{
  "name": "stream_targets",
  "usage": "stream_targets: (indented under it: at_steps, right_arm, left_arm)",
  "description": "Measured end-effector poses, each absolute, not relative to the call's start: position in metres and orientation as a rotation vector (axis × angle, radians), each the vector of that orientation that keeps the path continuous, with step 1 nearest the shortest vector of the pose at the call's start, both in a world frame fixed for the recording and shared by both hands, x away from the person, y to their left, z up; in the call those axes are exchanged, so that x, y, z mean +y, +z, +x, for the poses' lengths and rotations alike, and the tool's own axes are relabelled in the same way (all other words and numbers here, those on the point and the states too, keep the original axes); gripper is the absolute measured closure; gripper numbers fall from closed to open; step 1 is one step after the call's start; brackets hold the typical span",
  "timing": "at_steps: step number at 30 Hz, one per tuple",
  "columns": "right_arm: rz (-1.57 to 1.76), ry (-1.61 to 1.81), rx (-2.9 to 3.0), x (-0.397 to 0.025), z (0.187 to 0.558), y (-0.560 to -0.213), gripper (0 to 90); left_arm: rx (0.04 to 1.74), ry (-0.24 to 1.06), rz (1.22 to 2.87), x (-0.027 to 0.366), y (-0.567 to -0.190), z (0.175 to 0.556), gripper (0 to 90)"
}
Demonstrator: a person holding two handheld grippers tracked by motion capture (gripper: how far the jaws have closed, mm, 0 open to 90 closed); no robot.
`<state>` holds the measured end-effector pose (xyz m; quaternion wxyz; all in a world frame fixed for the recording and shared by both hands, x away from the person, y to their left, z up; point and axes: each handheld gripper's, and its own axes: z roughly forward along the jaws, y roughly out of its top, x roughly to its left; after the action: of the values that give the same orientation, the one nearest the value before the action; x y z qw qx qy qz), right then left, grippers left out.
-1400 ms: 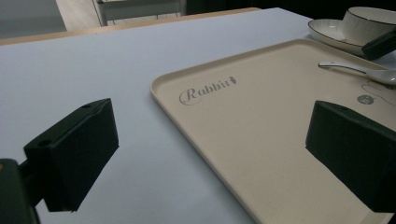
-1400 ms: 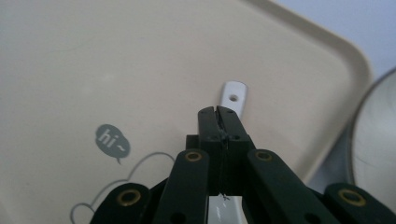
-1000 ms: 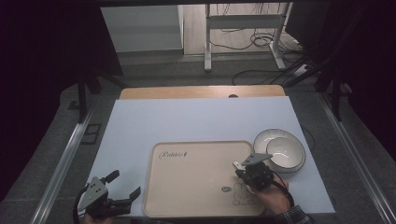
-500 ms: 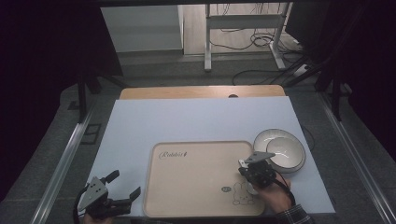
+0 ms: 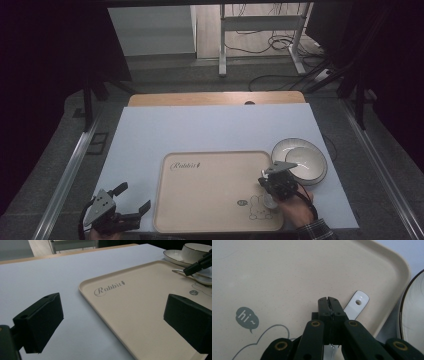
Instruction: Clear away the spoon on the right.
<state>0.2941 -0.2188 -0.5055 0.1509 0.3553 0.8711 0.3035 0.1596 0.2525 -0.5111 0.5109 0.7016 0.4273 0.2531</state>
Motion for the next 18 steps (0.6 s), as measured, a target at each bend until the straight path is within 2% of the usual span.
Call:
stream_targets:
  at_steps: [5, 10, 18]
  right_arm:
    - [1.013, 0.9, 2.498, -0.2189, 0.2934, -0.5042, 89.7]
    - [1.009, 0.942, 2.486, -0.2186, 0.2915, -0.5018, 79.6]
    - [1.005, 0.969, 2.465, -0.2196, 0.2895, -0.4992, 70.7]
  left_arm:
    - [1.027, 0.61, 1.687, 0.2529, -0.511, 0.1596, 2.3]
    - [1.027, 0.611, 1.689, 0.2527, -0.511, 0.1596, 2.3]
    - [1.027, 0.611, 1.687, 0.253, -0.5109, 0.1594, 2.3]
